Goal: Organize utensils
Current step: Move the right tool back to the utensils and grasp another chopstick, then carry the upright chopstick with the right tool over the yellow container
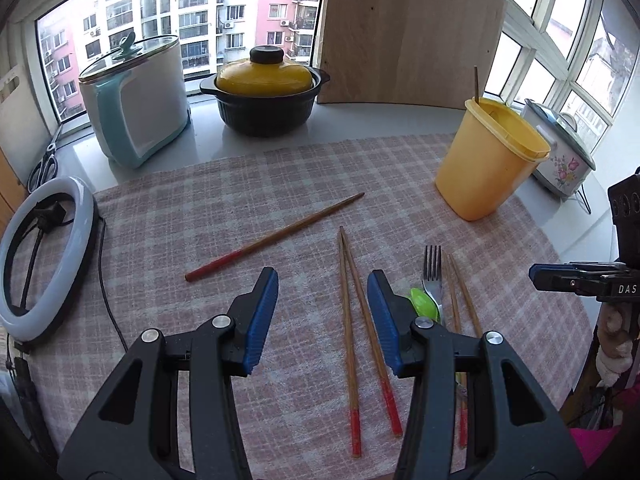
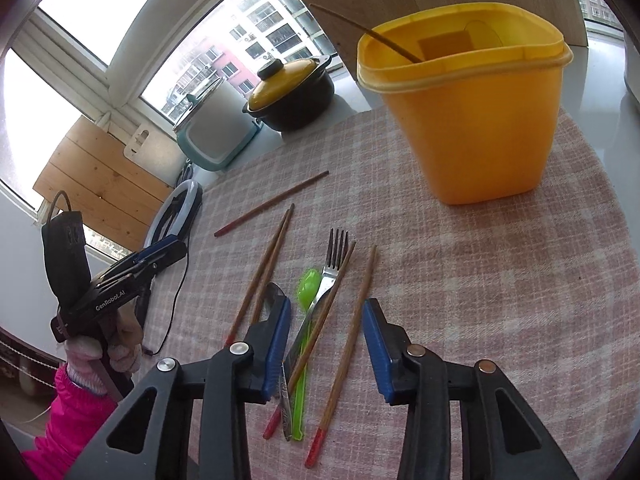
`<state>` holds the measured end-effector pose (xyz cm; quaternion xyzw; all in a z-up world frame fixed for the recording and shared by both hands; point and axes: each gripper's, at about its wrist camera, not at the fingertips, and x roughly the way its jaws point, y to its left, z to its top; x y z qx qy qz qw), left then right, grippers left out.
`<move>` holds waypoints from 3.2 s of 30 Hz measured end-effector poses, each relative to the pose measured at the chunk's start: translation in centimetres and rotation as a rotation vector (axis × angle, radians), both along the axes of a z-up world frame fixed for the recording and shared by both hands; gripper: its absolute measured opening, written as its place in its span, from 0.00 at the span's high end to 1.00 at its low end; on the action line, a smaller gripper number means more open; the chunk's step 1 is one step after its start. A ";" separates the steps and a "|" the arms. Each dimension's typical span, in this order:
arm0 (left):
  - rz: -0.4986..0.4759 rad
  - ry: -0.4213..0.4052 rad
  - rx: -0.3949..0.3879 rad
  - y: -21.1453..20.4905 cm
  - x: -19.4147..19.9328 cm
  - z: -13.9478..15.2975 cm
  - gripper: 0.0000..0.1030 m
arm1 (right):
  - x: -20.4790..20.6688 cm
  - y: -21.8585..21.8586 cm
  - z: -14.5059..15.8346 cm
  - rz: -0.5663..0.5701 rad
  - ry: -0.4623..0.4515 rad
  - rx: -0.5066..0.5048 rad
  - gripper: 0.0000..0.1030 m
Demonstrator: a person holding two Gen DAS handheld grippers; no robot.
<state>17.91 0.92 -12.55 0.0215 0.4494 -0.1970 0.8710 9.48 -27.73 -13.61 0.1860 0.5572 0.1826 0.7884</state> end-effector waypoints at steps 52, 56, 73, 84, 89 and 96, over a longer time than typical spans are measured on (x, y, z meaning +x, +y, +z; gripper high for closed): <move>-0.288 0.152 0.284 -5.4 11.7 -8.5 0.87 | 3.5 4.5 -7.5 -0.138 0.271 -0.026 0.94; -0.260 0.141 0.256 -4.6 11.0 -8.3 0.88 | 3.4 4.5 -7.4 -0.125 0.265 -0.027 0.95; -0.052 0.166 0.012 2.0 8.0 -5.3 0.96 | 3.7 6.0 -5.6 -0.025 0.163 -0.064 0.96; 0.057 0.090 -0.141 3.5 4.5 -2.0 0.96 | 3.1 5.7 -3.6 0.010 0.087 -0.078 0.97; 0.088 0.018 -0.168 2.5 2.6 -0.3 0.96 | 2.6 5.4 -2.1 0.023 0.022 -0.090 0.97; 0.087 -0.071 -0.196 0.0 0.0 2.3 0.96 | 1.9 3.6 -0.3 0.022 -0.038 -0.082 0.97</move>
